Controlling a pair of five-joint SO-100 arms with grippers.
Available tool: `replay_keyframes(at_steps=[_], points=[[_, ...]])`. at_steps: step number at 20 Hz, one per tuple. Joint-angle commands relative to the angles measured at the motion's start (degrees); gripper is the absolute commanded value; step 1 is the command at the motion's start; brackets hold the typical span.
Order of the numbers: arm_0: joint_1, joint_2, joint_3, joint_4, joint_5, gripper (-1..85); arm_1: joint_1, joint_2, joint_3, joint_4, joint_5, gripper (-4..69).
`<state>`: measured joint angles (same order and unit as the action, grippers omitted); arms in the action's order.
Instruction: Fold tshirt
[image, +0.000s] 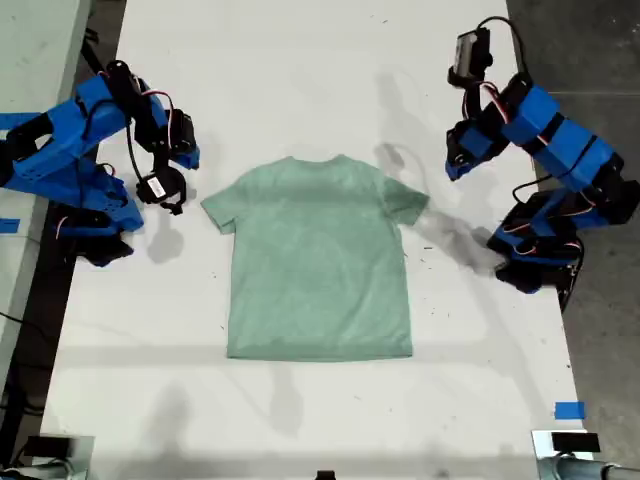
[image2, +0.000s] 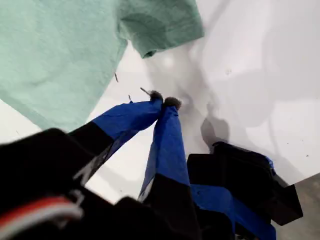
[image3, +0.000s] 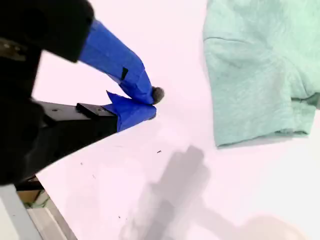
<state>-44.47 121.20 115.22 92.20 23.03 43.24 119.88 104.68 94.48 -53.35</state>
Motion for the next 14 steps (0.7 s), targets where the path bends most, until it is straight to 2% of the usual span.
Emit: replay_keyframes(at_steps=[1,3,5,7,10,14], points=[[-0.2,1.8,1.0,-1.1,-0.1,2.1,0.9,0.2,-3.5,0.3,-1.0,8.3],[1.4,1.9,1.3,-1.4,-1.3,11.4,1.1,-0.4,-3.3,0.5,-0.1,13.9],[2.2,2.2,1.4,-1.2,-2.2,14.3,0.7,-0.7,-3.0,0.4,-0.3,25.7],[2.5,2.3,1.5,-1.2,-2.7,14.0,0.9,-0.9,-1.7,-1.2,-1.2,31.9],[3.4,2.5,1.7,-1.3,-3.7,12.6,1.8,-1.7,3.8,-7.5,-3.3,33.1],[4.4,2.6,1.9,-1.4,-4.7,12.0,3.2,-3.3,14.5,-20.9,-6.5,33.0]])
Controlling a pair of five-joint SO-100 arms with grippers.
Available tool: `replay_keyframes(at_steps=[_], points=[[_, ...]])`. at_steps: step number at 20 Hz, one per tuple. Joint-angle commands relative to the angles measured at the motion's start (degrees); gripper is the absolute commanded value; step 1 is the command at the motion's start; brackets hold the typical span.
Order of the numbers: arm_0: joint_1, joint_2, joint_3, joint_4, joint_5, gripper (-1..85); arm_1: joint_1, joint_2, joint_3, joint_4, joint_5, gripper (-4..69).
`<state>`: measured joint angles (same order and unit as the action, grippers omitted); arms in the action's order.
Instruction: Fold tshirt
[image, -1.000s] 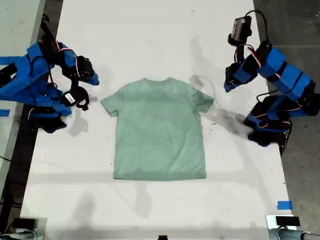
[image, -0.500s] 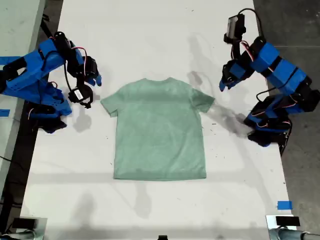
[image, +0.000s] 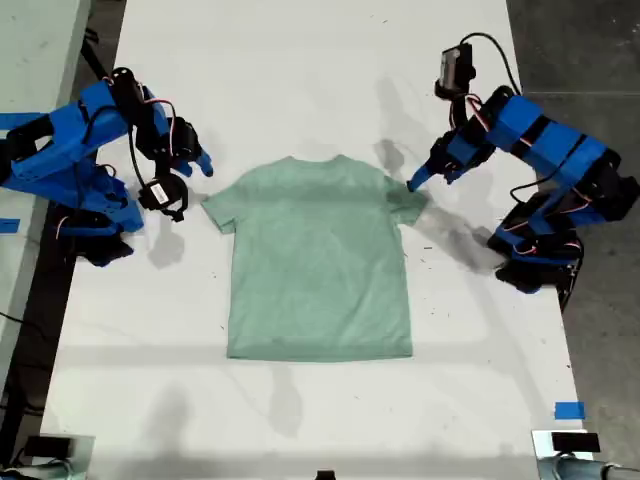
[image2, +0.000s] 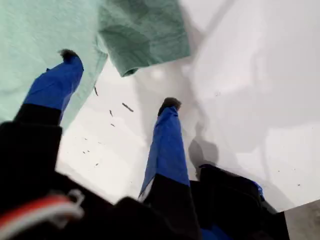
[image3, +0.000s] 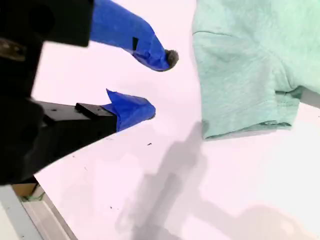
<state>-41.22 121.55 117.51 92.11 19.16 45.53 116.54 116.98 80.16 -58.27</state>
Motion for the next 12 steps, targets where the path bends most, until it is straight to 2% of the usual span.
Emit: replay_keyframes(at_steps=[1,4,6,9,12], points=[[1.2,2.4,-0.3,-1.3,-1.1,11.9,1.1,-0.9,4.3,-9.4,-2.0,32.9],[1.8,2.5,-0.3,-1.3,-1.7,9.2,2.3,-4.9,8.7,-17.1,-4.2,32.5],[2.2,2.8,-0.3,-1.1,-2.3,8.6,2.7,-9.1,9.4,-20.0,-5.2,32.5],[3.1,3.3,0.4,-1.4,-3.1,7.5,2.5,-14.9,8.4,-22.7,-5.8,31.7],[4.3,3.7,0.8,-1.6,-4.4,6.5,2.2,-19.4,6.3,-23.0,-6.5,26.5]])
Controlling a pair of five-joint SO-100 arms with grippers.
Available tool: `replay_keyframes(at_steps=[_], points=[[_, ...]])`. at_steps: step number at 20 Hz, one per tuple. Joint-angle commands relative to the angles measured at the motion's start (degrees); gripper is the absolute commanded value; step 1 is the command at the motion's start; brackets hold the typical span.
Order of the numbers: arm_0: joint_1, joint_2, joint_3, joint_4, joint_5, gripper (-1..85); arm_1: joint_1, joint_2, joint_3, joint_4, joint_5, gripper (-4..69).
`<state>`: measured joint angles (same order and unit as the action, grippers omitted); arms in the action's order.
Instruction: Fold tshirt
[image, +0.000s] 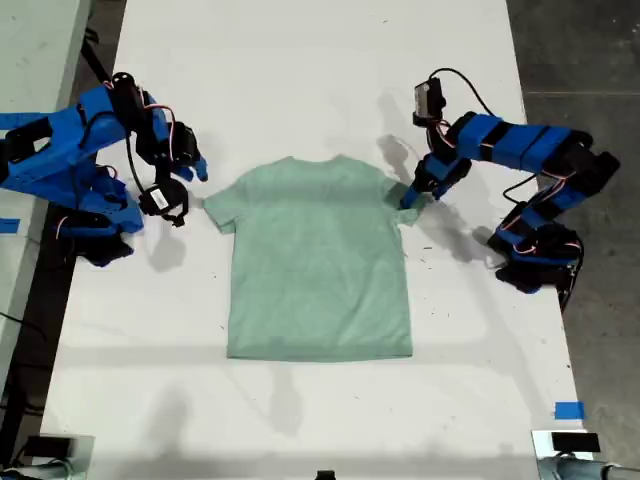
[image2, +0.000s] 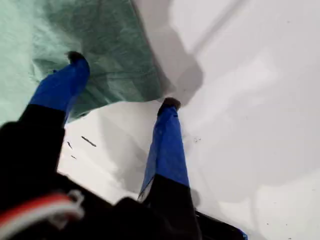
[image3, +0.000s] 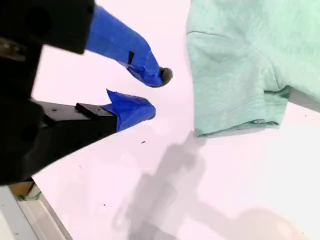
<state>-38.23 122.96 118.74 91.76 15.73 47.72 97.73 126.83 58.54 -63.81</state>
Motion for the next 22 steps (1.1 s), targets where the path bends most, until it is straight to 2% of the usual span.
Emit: replay_keyframes(at_steps=[1,3,4,7,10,11,18,22], points=[[1.6,2.5,-0.4,-1.3,-1.1,6.4,0.0,-1.8,-4.2,-1.2,-1.4,23.1],[2.0,2.6,-0.4,-1.3,-1.5,6.2,-0.1,-4.5,-4.9,-2.0,-1.8,15.4],[2.1,2.6,-0.4,-1.3,-1.7,6.0,0.0,-6.0,-6.5,-0.3,-1.8,7.0],[2.5,2.6,0.4,-1.7,-2.1,5.5,-0.4,-6.4,-8.2,0.6,-1.6,4.2],[3.1,2.7,0.8,-2.0,-2.5,4.8,-2.0,-4.9,-13.0,7.4,-1.0,1.8],[3.1,2.7,0.9,-2.1,-2.5,4.7,-2.9,-4.0,-15.3,9.8,-0.6,-1.9],[3.1,2.9,2.1,-3.2,-2.6,3.7,-9.5,-0.7,-31.2,24.2,3.7,-1.9],[3.3,2.8,2.5,-4.7,-2.7,1.6,-15.4,-4.3,-45.1,28.7,7.5,-1.9]])
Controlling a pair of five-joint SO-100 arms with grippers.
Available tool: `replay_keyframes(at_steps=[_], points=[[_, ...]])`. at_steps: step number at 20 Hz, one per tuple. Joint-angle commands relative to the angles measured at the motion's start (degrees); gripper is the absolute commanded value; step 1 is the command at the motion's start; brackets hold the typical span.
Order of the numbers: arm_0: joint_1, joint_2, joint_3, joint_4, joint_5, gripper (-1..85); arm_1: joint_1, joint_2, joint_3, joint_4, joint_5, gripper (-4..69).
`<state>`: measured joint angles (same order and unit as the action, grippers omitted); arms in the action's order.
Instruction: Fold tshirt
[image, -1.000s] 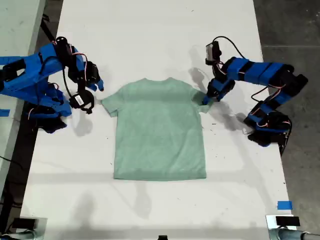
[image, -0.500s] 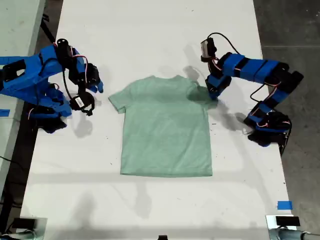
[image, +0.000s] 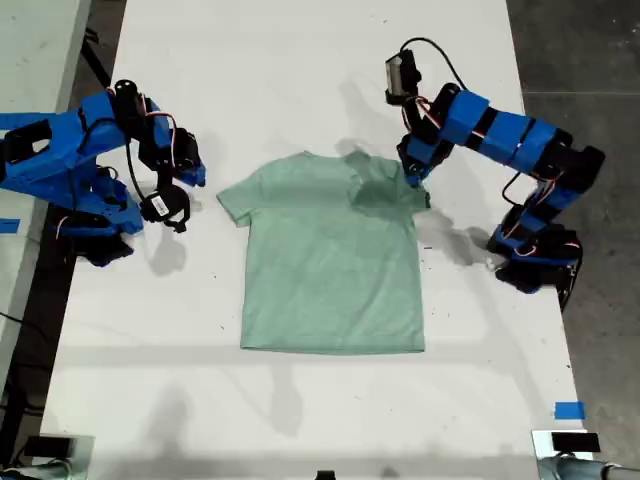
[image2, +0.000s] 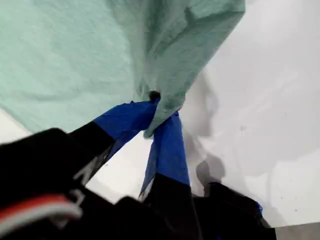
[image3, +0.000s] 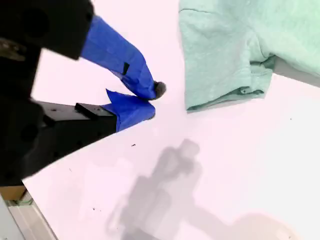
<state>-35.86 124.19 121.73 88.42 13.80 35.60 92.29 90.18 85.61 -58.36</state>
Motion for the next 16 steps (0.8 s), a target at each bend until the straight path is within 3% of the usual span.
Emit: replay_keyframes(at_steps=[1,4,10,11,12,13,16], points=[[0.9,1.4,-0.4,-1.5,-0.8,1.3,-5.1,-0.7,-12.0,2.0,3.3,-1.9],[0.9,0.5,-0.8,-1.9,-0.8,0.9,-9.9,-8.8,-22.6,1.7,6.9,-1.9],[0.7,0.0,-1.1,-2.1,-0.8,0.7,-16.8,-24.6,-36.9,-5.6,14.2,-2.2],[0.7,-0.3,-1.1,-2.4,-0.8,0.7,-17.6,-26.2,-39.4,-6.7,15.2,3.8],[0.7,-0.8,-1.3,-2.6,-0.8,0.7,-18.2,-27.8,-42.5,-6.1,16.7,28.2],[0.7,-1.3,-1.7,-2.6,-0.8,0.7,-18.7,-28.6,-45.4,-4.7,16.3,39.6],[1.0,-2.3,-2.1,-3.1,-0.8,0.7,-18.7,-24.1,-47.6,1.1,17.0,32.5]])
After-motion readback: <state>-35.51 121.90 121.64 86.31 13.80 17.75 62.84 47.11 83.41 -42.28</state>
